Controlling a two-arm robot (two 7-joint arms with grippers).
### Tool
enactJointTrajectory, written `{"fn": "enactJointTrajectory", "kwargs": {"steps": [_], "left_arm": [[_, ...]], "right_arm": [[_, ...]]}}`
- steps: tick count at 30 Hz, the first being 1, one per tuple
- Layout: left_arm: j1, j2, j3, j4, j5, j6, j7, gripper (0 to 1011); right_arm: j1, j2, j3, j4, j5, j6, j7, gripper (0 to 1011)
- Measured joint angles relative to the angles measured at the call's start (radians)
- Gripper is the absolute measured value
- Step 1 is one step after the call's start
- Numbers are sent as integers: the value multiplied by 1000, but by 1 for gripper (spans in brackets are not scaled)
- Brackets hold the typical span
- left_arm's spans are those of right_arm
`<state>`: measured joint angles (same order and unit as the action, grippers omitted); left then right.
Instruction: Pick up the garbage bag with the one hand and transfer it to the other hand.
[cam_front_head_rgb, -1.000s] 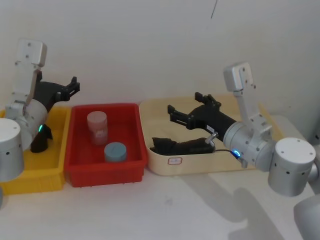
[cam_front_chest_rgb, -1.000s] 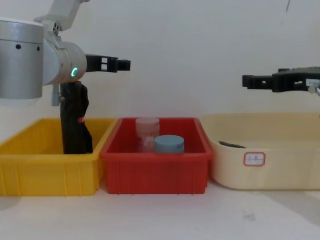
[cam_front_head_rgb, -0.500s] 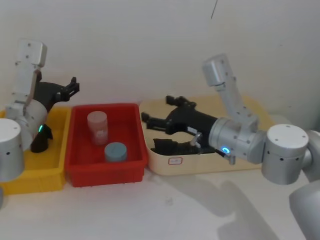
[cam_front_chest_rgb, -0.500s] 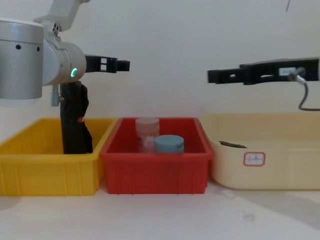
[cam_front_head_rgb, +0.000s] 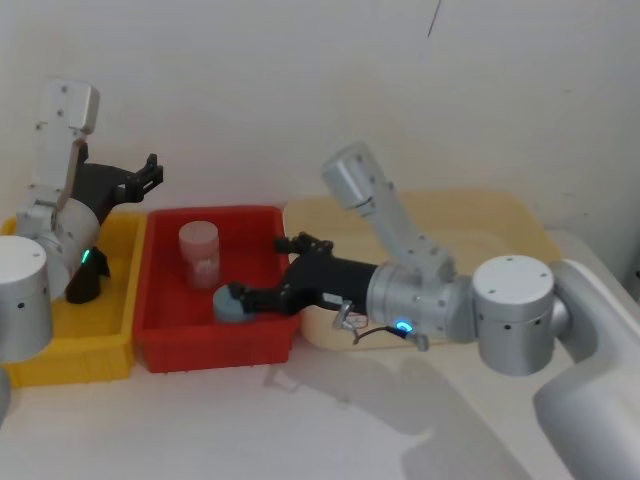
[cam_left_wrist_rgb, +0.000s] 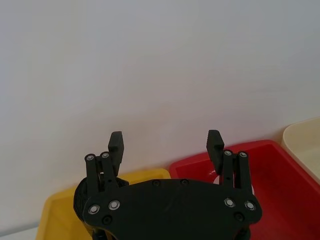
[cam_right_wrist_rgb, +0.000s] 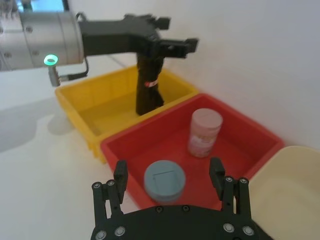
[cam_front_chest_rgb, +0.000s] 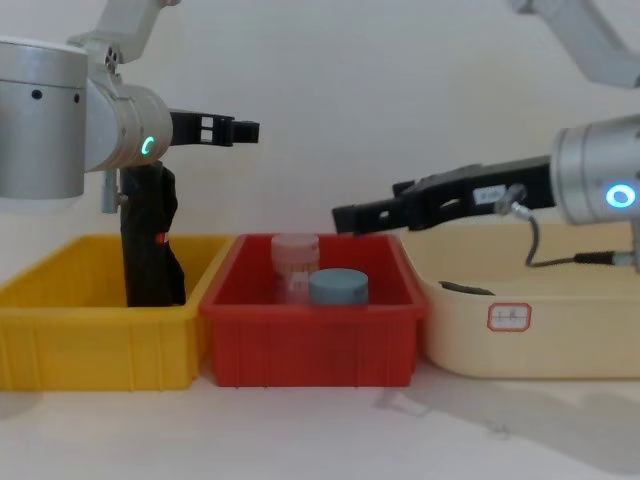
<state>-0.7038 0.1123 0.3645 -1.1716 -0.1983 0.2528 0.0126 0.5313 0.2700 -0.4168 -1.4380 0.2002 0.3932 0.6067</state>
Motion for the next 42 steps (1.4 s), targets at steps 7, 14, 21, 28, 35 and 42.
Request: {"fn": "enactJointTrajectory", "kwargs": {"steps": [7, 14, 21, 28, 35, 42], "left_arm": [[0, 0, 0, 0, 0, 0, 0, 1001], [0, 0, 0, 0, 0, 0, 0, 1001], [0, 0, 0, 0, 0, 0, 0, 1001], [0, 0, 0, 0, 0, 0, 0, 1001], [0, 0, 0, 0, 0, 0, 0, 1001], [0, 0, 0, 0, 0, 0, 0, 1001]], "right_arm": [[26, -18, -43, 52, -22, -2, -2, 1004], [56, -39, -66, 105, -33, -5, -14, 1004], [91, -61, -88, 172, -43, -15, -27, 1004], [114, -72, -103, 222, -51, -25, -33, 1004], [134, -79, -117, 267, -56, -32, -35, 1004], [151, -85, -125, 305, -56, -35, -39, 1004]]}}
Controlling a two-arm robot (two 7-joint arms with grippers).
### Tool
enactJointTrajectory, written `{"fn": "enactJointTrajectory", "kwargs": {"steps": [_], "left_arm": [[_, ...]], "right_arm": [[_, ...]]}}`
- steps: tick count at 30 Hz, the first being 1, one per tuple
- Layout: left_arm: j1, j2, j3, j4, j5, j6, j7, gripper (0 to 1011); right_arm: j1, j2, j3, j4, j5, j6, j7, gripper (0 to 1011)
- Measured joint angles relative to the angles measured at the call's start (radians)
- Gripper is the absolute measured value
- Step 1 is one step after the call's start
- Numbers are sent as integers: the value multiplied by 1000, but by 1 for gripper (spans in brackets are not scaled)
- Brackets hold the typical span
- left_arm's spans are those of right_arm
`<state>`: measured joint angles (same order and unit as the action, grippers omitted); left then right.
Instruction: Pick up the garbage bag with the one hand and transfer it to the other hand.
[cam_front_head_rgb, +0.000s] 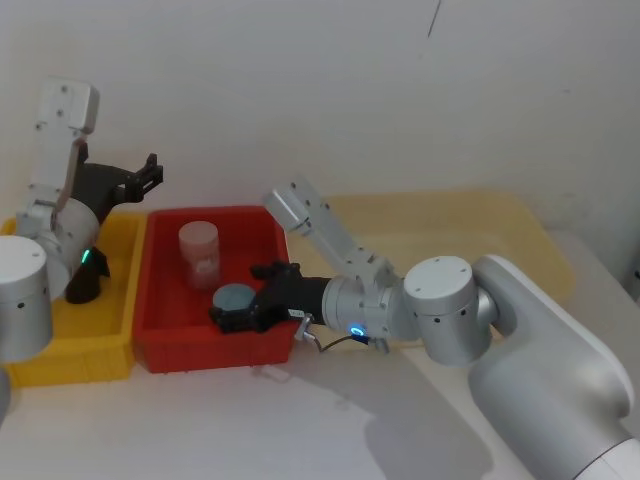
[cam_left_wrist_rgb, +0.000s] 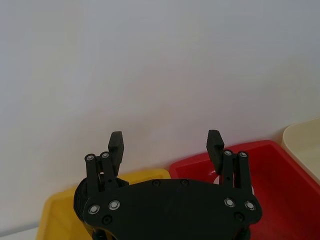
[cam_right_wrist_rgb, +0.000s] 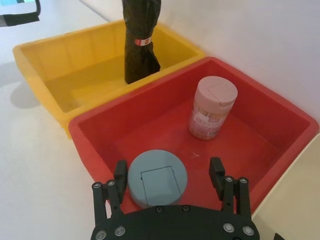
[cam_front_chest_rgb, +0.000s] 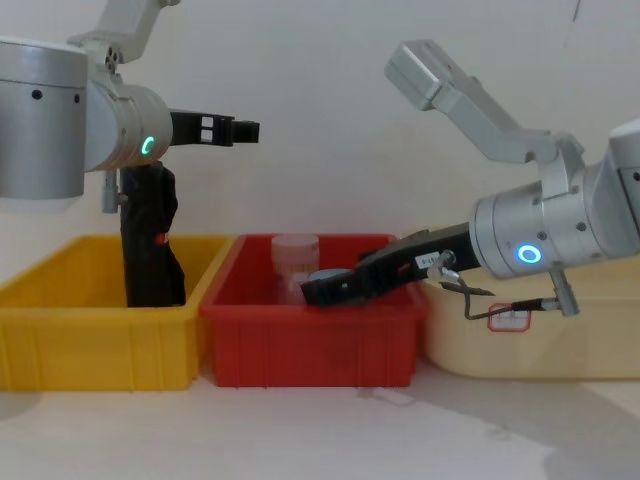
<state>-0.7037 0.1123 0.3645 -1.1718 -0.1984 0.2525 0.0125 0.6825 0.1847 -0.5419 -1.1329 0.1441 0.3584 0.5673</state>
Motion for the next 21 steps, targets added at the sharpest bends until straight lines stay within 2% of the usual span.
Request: {"fn": "enactJointTrajectory", "kwargs": {"steps": [11, 20, 21], "left_arm": [[0, 0, 0, 0, 0, 0, 0, 1001], [0, 0, 0, 0, 0, 0, 0, 1001], [0, 0, 0, 0, 0, 0, 0, 1001]], "right_arm": [[24, -14, -2, 48, 12, 2, -8, 997], [32, -20, -3, 67, 18, 5, -11, 793], [33, -20, -3, 69, 19, 5, -11, 740]]}}
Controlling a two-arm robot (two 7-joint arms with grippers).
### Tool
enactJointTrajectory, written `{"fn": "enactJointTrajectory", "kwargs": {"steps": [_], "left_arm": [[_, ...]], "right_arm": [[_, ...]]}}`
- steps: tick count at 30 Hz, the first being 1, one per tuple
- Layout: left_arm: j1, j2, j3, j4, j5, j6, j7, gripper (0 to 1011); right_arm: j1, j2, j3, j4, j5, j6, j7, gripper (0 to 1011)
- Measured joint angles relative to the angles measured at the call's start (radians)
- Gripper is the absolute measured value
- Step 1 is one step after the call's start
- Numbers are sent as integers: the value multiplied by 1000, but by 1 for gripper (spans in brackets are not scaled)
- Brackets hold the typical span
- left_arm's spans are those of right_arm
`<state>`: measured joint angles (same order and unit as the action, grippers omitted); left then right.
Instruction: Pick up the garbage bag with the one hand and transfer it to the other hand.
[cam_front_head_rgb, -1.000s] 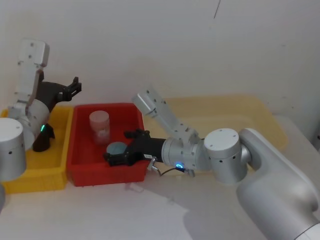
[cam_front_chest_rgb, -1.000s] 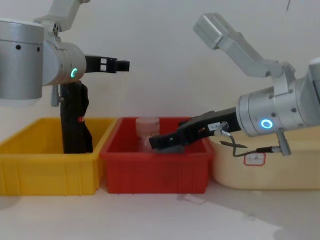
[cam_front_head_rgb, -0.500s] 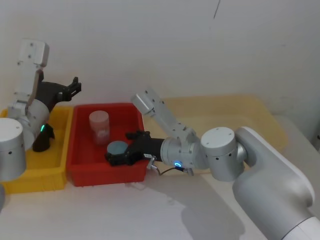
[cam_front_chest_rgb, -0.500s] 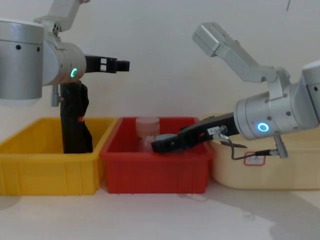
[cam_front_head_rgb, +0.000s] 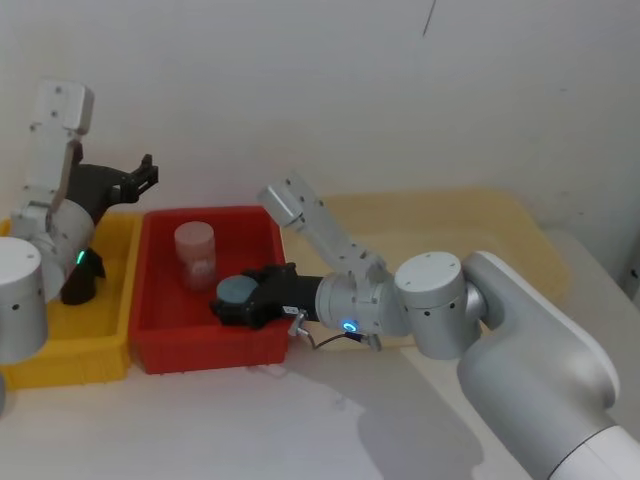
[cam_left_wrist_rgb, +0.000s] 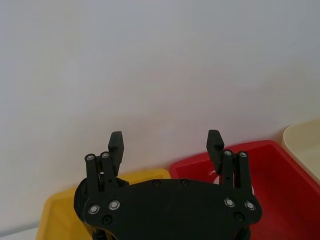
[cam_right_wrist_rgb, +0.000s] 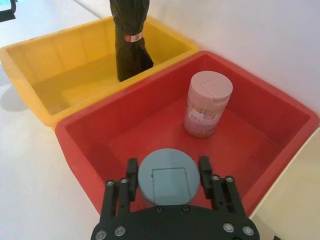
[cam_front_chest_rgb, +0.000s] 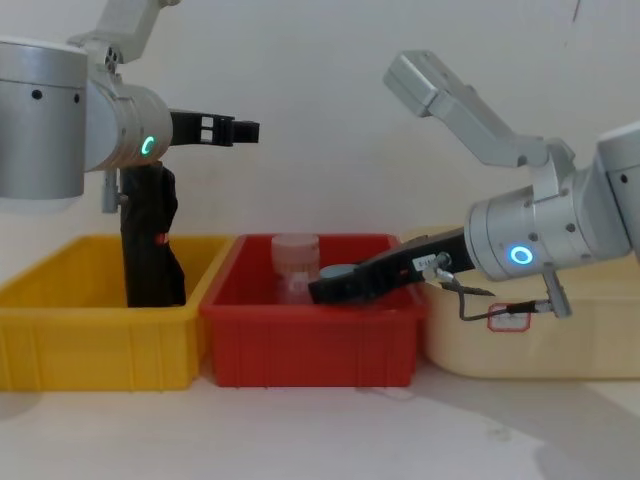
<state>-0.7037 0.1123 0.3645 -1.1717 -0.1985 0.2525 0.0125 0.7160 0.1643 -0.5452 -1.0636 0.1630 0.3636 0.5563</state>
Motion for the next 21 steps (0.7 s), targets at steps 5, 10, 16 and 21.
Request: {"fn": "enactJointTrajectory", "kwargs": {"steps": [5, 10, 16, 21], "left_arm": [[0, 0, 0, 0, 0, 0, 0, 1001], [0, 0, 0, 0, 0, 0, 0, 1002], [0, 0, 0, 0, 0, 0, 0, 1001], [0, 0, 0, 0, 0, 0, 0, 1001]], "right_arm": [[2, -2, 0, 4, 2, 1, -1, 666], [3, -1, 0, 3, 6, 2, -2, 666], [-4, 4, 15, -27, 24, 5, -4, 666], [-9, 11, 39, -65, 43, 6, -12, 666]]}}
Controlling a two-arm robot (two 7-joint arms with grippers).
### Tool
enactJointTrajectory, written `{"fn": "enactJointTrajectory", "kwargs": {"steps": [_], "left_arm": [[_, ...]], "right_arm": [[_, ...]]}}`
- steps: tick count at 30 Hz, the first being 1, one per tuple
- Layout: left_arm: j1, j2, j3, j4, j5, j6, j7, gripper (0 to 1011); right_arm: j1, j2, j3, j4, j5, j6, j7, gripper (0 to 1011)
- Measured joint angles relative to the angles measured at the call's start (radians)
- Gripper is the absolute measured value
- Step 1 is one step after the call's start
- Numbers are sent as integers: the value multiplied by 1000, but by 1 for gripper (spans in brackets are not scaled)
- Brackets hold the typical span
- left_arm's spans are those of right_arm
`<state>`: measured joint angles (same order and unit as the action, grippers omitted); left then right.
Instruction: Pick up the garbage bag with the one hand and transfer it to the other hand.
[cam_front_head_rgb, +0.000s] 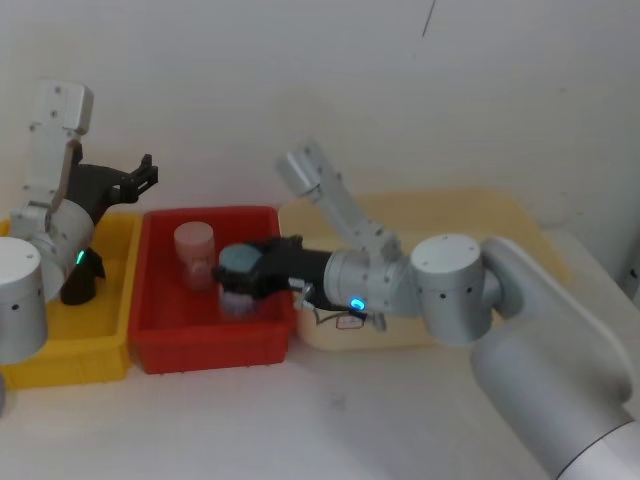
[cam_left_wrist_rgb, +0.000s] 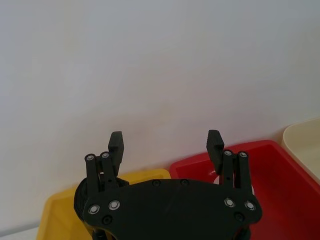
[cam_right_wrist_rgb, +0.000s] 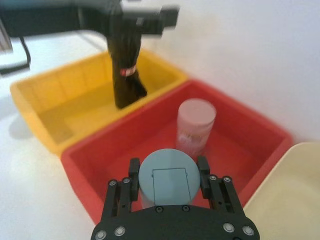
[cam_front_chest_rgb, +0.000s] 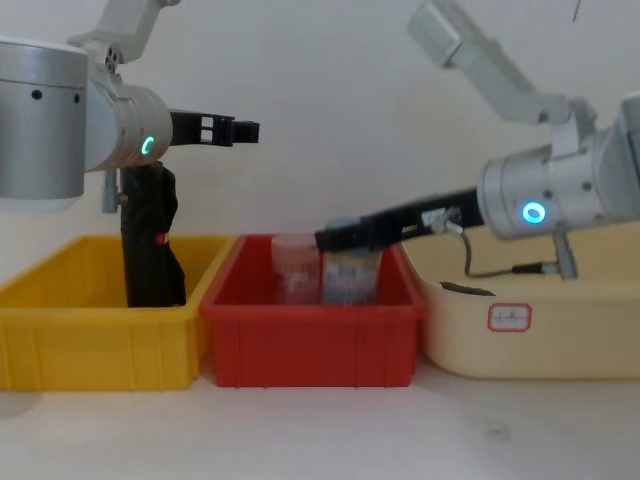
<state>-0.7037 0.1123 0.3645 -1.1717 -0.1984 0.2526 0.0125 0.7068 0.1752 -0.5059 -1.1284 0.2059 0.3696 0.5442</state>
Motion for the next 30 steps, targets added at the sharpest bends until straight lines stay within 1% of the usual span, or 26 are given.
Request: {"fn": "enactJointTrajectory", "kwargs": {"steps": [5, 6, 7, 9, 14, 15, 21, 26, 28, 29, 30], "left_arm": [[0, 0, 0, 0, 0, 0, 0, 1002], [0, 0, 0, 0, 0, 0, 0, 1001], [0, 0, 0, 0, 0, 0, 0, 1001], [0, 0, 0, 0, 0, 0, 0, 1001], [0, 0, 0, 0, 0, 0, 0, 1001], [0, 0, 0, 0, 0, 0, 0, 1001], [0, 0, 0, 0, 0, 0, 0, 1001], [0, 0, 0, 0, 0, 0, 0, 1001], [0, 0, 0, 0, 0, 0, 0, 1001], [0, 0, 0, 0, 0, 0, 0, 1002], [0, 0, 0, 0, 0, 0, 0, 1001]], "right_arm": [[-5, 14, 42, -49, 25, -1, -18, 666], [-6, 20, 57, -62, 34, -2, -24, 666], [-6, 20, 57, -62, 34, -2, -24, 666], [-8, 33, 85, -85, 50, -2, -33, 666], [-14, 54, 128, -114, 74, -1, -45, 666], [-17, 62, 141, -121, 83, 1, -47, 666], [-30, 84, 171, -136, 106, 11, -52, 666], [-41, 95, 180, -130, 113, 10, -57, 669], [-43, 97, 182, -125, 114, 7, -61, 701], [-46, 98, 184, -118, 114, 2, -67, 759], [-47, 98, 185, -115, 114, -1, -70, 779]]}}
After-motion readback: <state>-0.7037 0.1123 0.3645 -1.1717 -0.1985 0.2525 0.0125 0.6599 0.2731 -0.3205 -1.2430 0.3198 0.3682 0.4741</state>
